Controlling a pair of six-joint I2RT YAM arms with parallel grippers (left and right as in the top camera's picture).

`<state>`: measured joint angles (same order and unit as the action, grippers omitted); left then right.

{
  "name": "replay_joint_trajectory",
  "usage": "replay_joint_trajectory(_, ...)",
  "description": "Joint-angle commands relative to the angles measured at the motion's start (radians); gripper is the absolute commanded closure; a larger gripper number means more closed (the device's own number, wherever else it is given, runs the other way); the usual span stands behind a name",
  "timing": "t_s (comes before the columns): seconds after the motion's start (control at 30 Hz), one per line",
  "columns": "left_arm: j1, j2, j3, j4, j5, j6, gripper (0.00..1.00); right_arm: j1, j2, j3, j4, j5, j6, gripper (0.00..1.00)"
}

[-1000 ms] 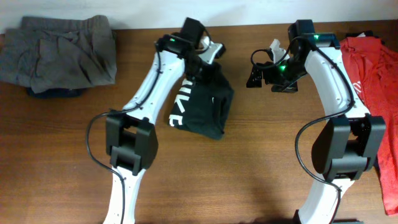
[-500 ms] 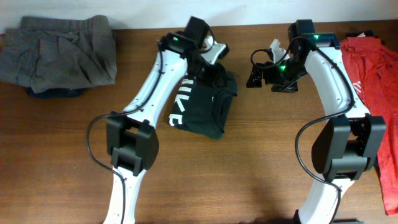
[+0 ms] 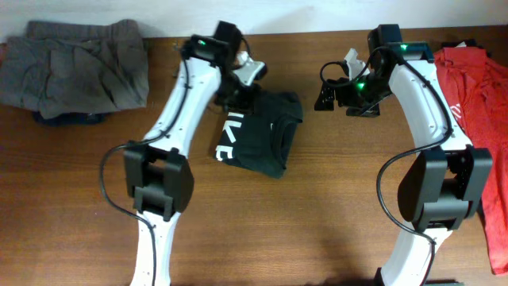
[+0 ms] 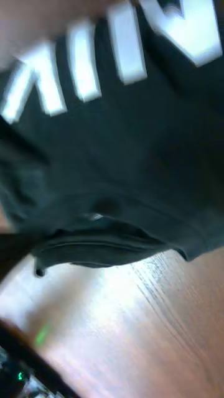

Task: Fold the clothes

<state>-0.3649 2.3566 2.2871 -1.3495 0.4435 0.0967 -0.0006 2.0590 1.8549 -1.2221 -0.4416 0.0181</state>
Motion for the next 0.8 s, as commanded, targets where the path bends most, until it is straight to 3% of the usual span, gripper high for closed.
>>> replay_joint_trajectory(0.0,-0.027,0.002,-0.102,0.057,0.002,0.01,0.88,-0.005,0.009,-0.006,-0.001,0.002,-0.002,0.01)
replay_joint_trajectory(0.07,-0.036,0.002,-0.163,0.125,0.005,0.018,0.99,-0.005,0.009,-0.006,0.0,0.002,-0.002,0.01)
replay_joint_trajectory(0.23,-0.037,0.003,-0.278,0.211,0.102,0.079,0.99,-0.005,0.009,-0.006,-0.001,0.002,-0.002,0.01)
replay_joint_trajectory(0.4,-0.037,-0.005,-0.254,0.204,0.106,0.085,1.0,-0.005,0.009,-0.006,0.0,0.002,-0.002,0.01)
replay_joint_trajectory(0.67,-0.032,-0.051,-0.126,0.189,0.358,0.127,0.99,-0.005,0.009,-0.006,-0.001,0.006,-0.002,0.01)
replay_joint_trajectory(0.77,-0.032,-0.037,-0.129,0.191,0.463,0.211,0.99,-0.005,0.009,-0.006,0.0,0.008,-0.002,0.01)
